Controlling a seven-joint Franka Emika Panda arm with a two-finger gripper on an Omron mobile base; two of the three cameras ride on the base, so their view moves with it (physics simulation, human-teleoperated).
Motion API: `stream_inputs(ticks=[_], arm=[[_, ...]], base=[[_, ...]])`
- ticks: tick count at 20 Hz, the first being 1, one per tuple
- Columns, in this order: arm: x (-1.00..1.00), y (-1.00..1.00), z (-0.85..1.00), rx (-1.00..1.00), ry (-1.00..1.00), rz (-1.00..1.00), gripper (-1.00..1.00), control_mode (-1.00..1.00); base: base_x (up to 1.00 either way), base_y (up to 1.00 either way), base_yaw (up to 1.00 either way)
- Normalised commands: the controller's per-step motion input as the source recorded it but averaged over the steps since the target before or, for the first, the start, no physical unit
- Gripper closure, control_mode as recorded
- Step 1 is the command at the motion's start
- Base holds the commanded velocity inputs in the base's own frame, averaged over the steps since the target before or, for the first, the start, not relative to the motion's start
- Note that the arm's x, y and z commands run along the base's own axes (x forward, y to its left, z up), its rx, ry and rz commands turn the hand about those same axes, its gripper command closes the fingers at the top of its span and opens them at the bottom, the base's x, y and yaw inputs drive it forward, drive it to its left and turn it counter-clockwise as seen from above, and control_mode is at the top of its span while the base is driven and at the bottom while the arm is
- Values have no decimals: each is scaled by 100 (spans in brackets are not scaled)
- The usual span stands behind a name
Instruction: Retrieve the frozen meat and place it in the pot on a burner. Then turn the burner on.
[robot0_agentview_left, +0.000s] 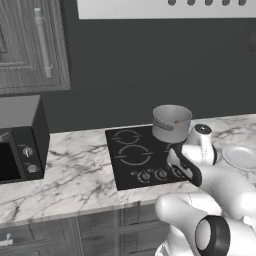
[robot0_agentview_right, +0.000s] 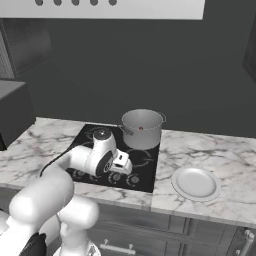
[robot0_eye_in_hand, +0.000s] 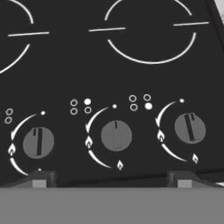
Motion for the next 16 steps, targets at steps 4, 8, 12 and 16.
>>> stream_inputs(ticks=[4,8,12,16], arm=[[21,0,-2,-5,0,5,-100,-100],[7,0,-14,-6,0,3,-100,-100],[0,0,-16,0,1,0,-100,-100],[0,0,-22,0,0,-4,-100,-100]], base=[[0,0,0],[0,0,0],[0,0,0],[0,0,0]])
